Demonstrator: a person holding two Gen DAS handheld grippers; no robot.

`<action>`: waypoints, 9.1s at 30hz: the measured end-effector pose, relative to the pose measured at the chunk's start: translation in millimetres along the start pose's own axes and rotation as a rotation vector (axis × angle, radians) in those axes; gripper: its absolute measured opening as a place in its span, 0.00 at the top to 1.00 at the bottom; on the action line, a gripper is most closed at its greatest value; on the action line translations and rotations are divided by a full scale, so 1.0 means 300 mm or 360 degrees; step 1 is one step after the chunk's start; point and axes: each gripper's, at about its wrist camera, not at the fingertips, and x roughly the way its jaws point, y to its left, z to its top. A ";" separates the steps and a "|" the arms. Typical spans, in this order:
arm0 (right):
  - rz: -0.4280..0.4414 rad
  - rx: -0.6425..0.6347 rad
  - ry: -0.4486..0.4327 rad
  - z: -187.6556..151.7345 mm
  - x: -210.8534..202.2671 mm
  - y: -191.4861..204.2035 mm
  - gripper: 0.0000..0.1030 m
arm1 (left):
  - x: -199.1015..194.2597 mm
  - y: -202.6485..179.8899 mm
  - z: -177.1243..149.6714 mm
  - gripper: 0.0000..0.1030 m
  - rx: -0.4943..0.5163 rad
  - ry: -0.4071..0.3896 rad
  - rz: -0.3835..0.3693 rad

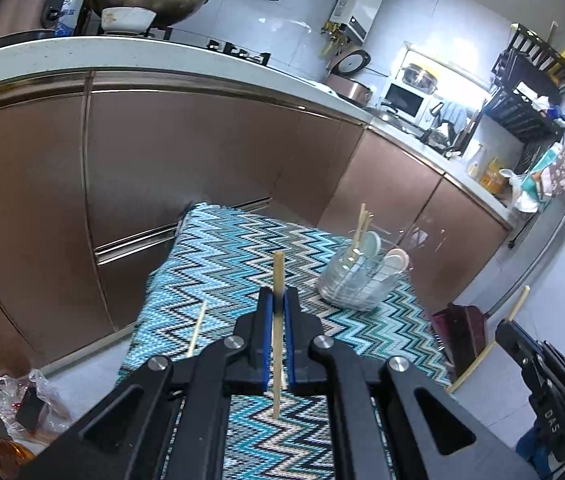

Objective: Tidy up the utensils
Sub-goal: 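Lift both chopsticks and carry them over the wire holder, then lower both chopsticks into the wire holder, then open both grippers to release the chopsticks into the holder, then pull both open grippers back from the holder above the cloth, then lower both open grippers toward the last chopsticks on the cloth, then close the right gripper on a chopstick while the left grasps another chopstick, then lift both chopsticks and carry them over the wire holder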

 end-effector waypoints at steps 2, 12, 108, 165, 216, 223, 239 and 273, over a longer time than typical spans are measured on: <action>-0.0013 0.0029 -0.0026 0.008 -0.012 -0.033 0.95 | 0.005 -0.024 0.009 0.95 0.0003 0.0005 -0.0028; -0.0100 0.0165 -0.0127 0.073 -0.004 -0.249 0.95 | 0.068 -0.183 0.121 0.95 0.0062 0.0007 -0.0181; -0.0361 0.0334 -0.0608 0.063 -0.231 -0.201 0.00 | -0.253 -0.302 -0.017 0.42 0.0204 -0.0529 0.0035; -0.0387 0.0325 -0.0430 -0.015 -0.174 -0.215 0.00 | -0.245 0.079 0.070 0.41 0.0034 -0.0406 0.0326; 0.0248 0.0110 0.1323 -0.186 1.345 -0.020 0.85 | 0.945 0.382 -0.060 0.89 -0.0005 0.1194 0.0207; 0.0226 0.0127 0.1332 -0.187 1.371 -0.015 0.88 | 0.954 0.367 -0.066 0.91 0.0052 0.1203 0.0258; 0.0457 0.0096 0.0935 -0.038 1.032 -0.044 0.95 | 0.793 0.248 -0.018 0.95 0.0178 0.0856 0.0398; 0.0213 0.0085 0.0085 0.352 0.245 -0.441 0.95 | 0.366 -0.483 0.413 0.95 0.0307 -0.0070 -0.0080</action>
